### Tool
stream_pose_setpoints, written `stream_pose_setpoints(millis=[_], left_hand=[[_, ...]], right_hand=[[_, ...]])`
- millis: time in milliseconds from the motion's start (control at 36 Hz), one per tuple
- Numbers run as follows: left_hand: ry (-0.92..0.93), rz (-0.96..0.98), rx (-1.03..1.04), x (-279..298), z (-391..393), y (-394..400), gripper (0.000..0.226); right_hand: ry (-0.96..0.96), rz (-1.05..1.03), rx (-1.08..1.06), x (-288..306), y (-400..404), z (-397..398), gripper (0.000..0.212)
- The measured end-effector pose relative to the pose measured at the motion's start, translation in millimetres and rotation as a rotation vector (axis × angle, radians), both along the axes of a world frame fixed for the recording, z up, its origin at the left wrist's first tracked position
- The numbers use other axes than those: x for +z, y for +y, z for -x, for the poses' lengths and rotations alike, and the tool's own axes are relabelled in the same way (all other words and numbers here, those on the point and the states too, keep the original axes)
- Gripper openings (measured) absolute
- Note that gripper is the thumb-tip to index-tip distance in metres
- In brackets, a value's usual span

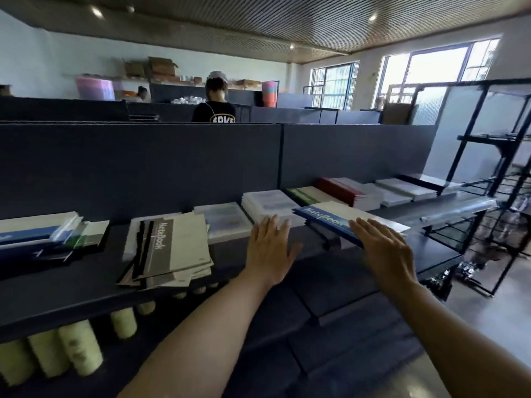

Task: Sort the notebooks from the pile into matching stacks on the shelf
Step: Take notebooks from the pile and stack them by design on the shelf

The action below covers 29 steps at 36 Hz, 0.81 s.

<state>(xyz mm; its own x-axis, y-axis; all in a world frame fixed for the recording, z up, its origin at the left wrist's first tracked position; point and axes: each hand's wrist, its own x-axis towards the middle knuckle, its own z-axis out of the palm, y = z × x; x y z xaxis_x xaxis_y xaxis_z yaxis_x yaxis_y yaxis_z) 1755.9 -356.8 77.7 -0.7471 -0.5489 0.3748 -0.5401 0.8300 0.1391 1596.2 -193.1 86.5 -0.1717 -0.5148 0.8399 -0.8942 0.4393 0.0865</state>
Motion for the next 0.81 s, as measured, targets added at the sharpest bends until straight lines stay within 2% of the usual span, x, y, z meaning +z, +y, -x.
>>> stream_pose_setpoints(millis=[278, 417, 556, 806], left_hand=[[-0.098, -0.002, -0.131, -3, 126, 52, 0.064], [-0.088, -0.014, -0.194, -8, 199, 58, 0.065], [-0.038, -0.044, -0.234, -10, 272, 58, 0.063], [-0.081, -0.040, -0.279, -7, 406, 46, 0.064]], right_hand=[[0.036, 0.030, -0.149, -13, 62, 102, 0.059], [0.038, 0.021, -0.216, -20, 77, 162, 0.058], [0.030, -0.008, -0.260, -16, 87, 226, 0.063], [0.033, -0.039, -0.344, -1, 91, 345, 0.069]])
